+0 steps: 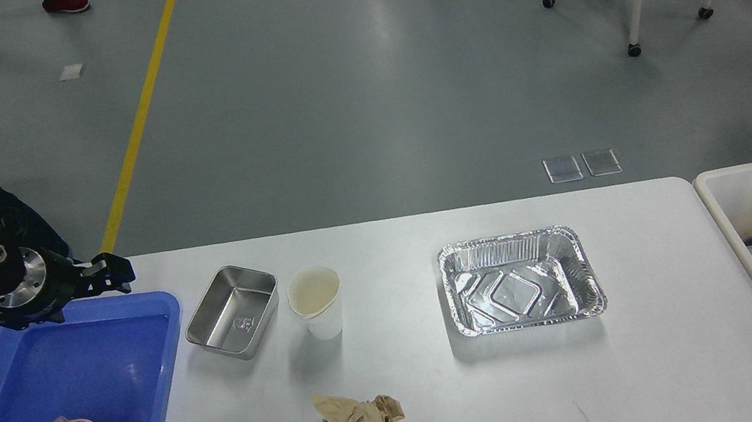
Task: Tidy desktop
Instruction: 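Reach the left gripper toward the small steel tray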
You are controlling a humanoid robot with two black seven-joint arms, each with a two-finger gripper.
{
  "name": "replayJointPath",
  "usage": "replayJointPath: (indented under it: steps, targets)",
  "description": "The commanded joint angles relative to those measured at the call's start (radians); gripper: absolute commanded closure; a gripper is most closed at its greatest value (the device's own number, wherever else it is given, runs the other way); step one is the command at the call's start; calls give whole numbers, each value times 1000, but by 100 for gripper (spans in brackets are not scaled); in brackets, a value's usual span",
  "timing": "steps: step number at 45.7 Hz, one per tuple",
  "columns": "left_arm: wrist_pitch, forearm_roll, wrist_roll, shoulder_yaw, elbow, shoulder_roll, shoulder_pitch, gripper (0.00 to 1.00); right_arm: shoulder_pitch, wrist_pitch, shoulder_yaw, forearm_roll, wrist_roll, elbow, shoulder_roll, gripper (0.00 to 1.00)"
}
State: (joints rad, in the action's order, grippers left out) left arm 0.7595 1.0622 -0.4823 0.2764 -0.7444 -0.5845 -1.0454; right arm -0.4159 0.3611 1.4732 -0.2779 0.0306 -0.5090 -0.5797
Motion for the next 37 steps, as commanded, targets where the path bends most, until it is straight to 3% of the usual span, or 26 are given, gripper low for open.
replayJointPath:
  steps: [1,20,37]
  targets:
    - [-5,1,1,-29,26,55,-7,3,17,12,16,0,0,0,0,0]
    - [-17,1,-2,-37,79,150,7,2,46,19,39,0,-1,0,-5,0]
    - [-124,1,-1,-62,80,181,57,3,51,19,39,0,0,0,-6,0]
